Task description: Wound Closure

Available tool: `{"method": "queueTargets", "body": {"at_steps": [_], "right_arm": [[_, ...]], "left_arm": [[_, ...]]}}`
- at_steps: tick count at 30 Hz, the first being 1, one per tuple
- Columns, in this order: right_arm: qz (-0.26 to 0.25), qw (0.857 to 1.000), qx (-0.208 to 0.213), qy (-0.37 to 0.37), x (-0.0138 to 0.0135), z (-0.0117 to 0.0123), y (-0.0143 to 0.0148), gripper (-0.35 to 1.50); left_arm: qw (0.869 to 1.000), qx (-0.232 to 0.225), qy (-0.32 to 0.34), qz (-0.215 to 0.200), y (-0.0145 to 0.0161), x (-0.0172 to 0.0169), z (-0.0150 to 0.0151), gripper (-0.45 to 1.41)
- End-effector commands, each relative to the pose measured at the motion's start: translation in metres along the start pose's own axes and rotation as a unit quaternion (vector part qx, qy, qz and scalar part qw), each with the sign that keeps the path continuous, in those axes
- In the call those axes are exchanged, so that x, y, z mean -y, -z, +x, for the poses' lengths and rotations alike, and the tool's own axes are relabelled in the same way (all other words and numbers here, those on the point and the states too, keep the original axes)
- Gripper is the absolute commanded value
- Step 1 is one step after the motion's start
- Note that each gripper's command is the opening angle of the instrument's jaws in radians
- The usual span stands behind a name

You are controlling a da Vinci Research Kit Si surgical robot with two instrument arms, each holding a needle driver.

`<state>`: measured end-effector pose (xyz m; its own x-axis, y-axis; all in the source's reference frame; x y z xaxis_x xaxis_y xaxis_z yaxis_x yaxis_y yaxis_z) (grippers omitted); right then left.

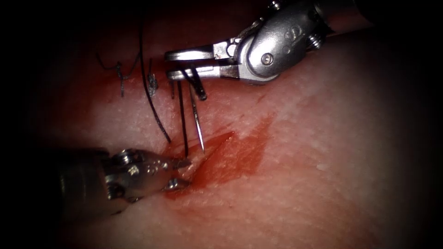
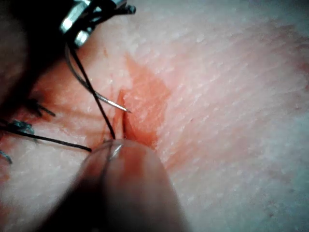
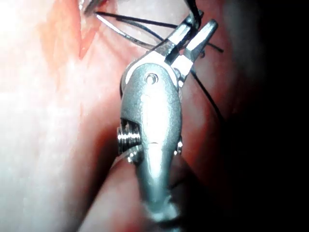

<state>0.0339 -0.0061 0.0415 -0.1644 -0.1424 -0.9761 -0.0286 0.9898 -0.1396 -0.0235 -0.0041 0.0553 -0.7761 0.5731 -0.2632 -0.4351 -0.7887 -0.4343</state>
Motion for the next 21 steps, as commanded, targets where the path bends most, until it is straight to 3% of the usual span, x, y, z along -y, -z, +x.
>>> {"method": "queueTargets", "body": {"at_steps": [1, 10, 21], "right_arm": [[0.0, 1.0, -0.003, 0.002, 0.0002, -0.0006, -0.0007, -0.35], [-0.003, 1.0, -0.01, 0.01, 0.0015, -0.0006, -0.0009, -0.35], [-0.007, 1.0, -0.021, 0.022, 0.0033, -0.0024, -0.0004, -0.35]], "left_arm": [[1.0, 0.0, -0.001, -0.002, -0.0009, -0.0004, -0.0001, 0.61], [1.0, 0.0, -0.003, -0.003, -0.0008, 0.0, -0.0001, 0.69], [1.0, 0.0, -0.003, -0.004, -0.0007, 0.0001, -0.0002, 0.74]]}}
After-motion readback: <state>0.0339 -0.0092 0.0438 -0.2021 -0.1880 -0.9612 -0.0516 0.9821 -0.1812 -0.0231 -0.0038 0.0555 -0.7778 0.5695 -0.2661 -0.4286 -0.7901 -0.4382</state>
